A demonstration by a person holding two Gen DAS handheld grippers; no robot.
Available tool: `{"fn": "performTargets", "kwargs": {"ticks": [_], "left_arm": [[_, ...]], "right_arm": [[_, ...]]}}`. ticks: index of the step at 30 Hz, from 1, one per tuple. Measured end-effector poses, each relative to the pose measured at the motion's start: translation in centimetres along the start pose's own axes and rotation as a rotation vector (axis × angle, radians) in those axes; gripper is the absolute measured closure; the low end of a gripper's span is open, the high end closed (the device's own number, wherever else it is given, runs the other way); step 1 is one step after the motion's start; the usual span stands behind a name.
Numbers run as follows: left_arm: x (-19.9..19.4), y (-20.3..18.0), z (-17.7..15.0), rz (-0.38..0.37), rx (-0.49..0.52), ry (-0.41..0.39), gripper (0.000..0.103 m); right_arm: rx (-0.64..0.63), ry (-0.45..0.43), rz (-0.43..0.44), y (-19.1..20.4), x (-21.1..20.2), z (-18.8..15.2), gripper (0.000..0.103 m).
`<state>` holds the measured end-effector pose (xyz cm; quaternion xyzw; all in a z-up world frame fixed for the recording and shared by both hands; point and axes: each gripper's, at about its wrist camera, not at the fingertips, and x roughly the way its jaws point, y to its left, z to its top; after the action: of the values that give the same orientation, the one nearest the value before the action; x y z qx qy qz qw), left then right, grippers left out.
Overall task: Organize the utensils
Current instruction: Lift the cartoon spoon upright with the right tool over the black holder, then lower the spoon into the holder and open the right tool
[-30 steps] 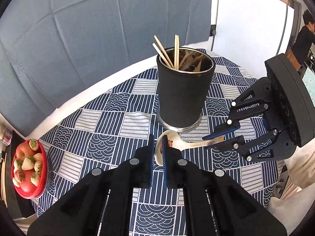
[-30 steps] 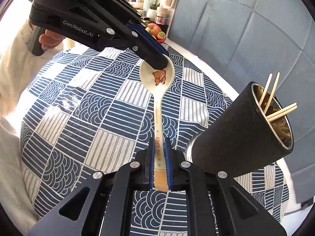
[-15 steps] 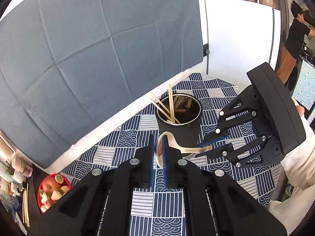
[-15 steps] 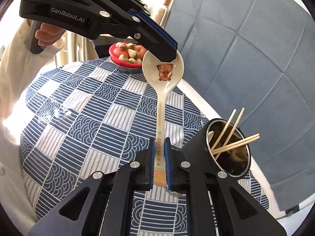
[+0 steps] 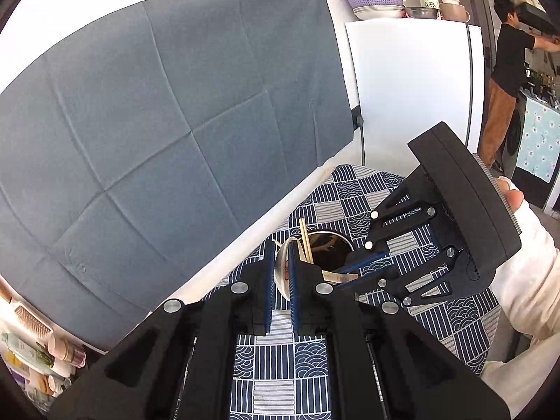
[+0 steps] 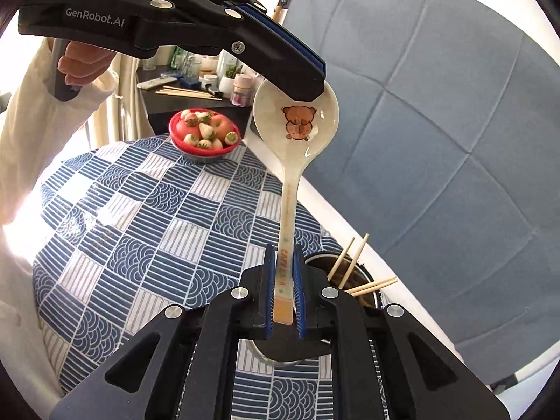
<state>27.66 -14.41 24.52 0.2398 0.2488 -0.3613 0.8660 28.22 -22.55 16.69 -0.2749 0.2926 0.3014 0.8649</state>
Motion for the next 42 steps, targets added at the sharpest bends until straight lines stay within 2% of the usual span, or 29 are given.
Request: {"fn": "performTargets", "kwargs": {"ticks": [5,10,11,13,18,24,25,26,27,29,31,33,34,35,36,37,39,42], "left_arm": [[0.6,-0.1,1.8,-0.04,0.014,-0.028,0.095],[3.0,0.5,2.7,-0.052,0.01,-0.005,0.095],[3.7,0.8,2.8,-0.053,0.009,0.001,0.095],[4.8,1.1,2.7,-0.058,0.006,0.016,0.095],[8.0,2.1,1.5,-0.066,-0.023,0.08,0.095],[10.8,3.6,-2.3,-0.084,-0.081,0.149,0.094],[11.0,3.9,-3.0,-0.08,-0.09,0.161,0.093],[11.2,4.1,-3.7,-0.077,-0.103,0.171,0.084],[11.3,4.5,-4.4,-0.075,-0.121,0.179,0.069],[11.3,5.4,-5.7,-0.067,-0.158,0.187,0.052],[11.1,6.2,-6.8,-0.07,-0.189,0.19,0.048],[10.9,7.0,-8.0,-0.051,-0.221,0.198,0.027],[10.7,7.7,-8.4,-0.043,-0.232,0.199,0.022],[10.5,8.1,-8.9,-0.034,-0.242,0.197,0.013],[10.3,8.4,-9.4,-0.025,-0.255,0.196,0.008],[10.1,8.9,-9.8,-0.02,-0.266,0.198,0.007],[10.0,9.7,-10.8,-0.008,-0.283,0.208,0.006],[9.8,10.6,-12.3,0.004,-0.307,0.218,0.006]], "right_arm": [[0.019,0.005,-0.006,-1.7,0.5,-0.3,0.094],[0.052,0.003,0.005,-3.2,2.3,-1.2,0.094],[0.06,-0.003,0.013,-3.5,2.6,-1.4,0.1],[0.075,-0.009,0.014,-4.2,3.2,-1.8,0.103],[0.125,-0.005,0.038,-5.6,4.9,-3.2,0.103],[0.158,-0.017,0.06,-5.6,5.9,-4.8,0.101],[0.167,-0.023,0.058,-5.6,5.9,-4.9,0.101],[0.173,-0.032,0.056,-5.6,5.7,-4.9,0.101],[0.176,-0.04,0.056,-5.6,5.6,-4.9,0.099],[0.176,-0.049,0.049,-5.4,5.5,-4.8,0.088],[0.174,-0.056,0.058,-5.4,5.2,-4.7,0.05],[0.172,-0.068,0.06,-5.0,5.0,-4.4,0.045],[0.172,-0.069,0.055,-4.9,5.0,-4.3,0.041],[0.174,-0.068,0.045,-4.7,4.9,-4.1,0.036],[0.177,-0.069,0.039,-4.6,5.0,-3.9,0.027],[0.181,-0.073,0.039,-4.5,4.9,-3.7,0.021],[0.191,-0.08,0.039,-4.2,4.9,-3.3,0.017],[0.195,-0.075,0.023,-3.6,5.1,-2.6,0.016]]}}
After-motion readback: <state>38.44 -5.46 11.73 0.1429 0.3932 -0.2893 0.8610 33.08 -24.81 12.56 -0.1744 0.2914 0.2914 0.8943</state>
